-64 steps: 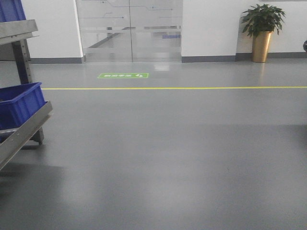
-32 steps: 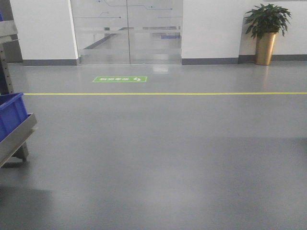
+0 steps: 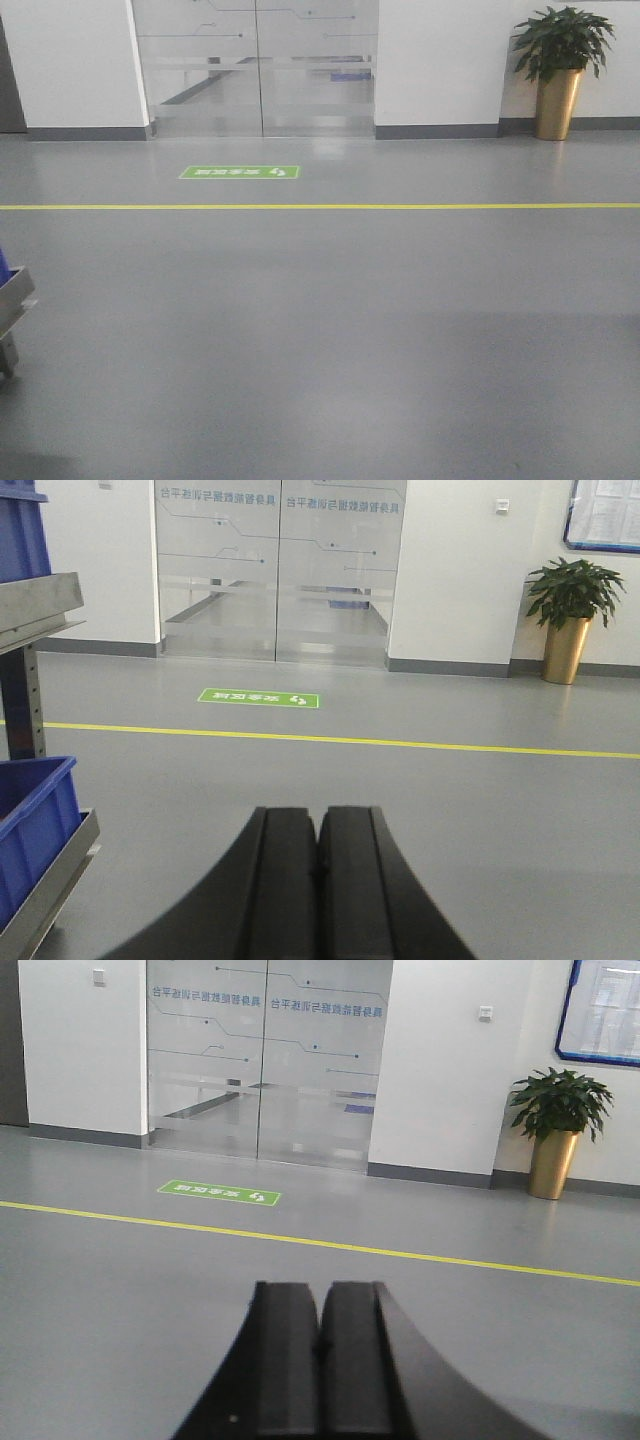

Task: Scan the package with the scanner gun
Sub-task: 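Turn the base toward the red-framed grey table and approach it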

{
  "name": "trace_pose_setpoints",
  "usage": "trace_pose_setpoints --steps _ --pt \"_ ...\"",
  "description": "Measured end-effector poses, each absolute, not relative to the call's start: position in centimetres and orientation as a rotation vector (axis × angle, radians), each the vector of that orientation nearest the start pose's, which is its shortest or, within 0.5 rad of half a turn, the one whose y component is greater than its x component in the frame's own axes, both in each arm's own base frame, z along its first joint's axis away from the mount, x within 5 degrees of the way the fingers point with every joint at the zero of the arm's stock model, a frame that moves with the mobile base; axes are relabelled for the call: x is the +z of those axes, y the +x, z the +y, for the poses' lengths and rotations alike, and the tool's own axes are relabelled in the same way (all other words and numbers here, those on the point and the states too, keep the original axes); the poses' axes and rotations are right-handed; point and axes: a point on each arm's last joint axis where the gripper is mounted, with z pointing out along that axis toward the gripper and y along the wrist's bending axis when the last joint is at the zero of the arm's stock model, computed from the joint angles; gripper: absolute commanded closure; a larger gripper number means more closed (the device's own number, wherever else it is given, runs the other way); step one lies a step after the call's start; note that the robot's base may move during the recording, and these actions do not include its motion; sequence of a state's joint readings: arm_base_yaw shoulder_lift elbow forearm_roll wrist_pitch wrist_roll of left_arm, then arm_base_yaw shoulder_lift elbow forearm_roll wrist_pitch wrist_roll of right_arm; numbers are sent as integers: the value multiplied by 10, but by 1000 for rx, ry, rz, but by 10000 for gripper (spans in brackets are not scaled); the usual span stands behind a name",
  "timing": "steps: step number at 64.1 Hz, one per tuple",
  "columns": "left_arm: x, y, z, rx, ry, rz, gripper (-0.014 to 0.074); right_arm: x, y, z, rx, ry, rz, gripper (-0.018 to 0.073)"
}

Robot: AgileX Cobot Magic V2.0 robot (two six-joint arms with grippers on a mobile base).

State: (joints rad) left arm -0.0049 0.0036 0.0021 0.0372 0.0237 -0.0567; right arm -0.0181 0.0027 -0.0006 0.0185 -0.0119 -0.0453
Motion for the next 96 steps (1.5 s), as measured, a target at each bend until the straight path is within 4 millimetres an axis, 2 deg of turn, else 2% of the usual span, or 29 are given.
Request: trace_pose_setpoints --steps 96 --pt "210 57 0 -19 -12 1513 708 214 56 -1 -37 -6 1474 728"
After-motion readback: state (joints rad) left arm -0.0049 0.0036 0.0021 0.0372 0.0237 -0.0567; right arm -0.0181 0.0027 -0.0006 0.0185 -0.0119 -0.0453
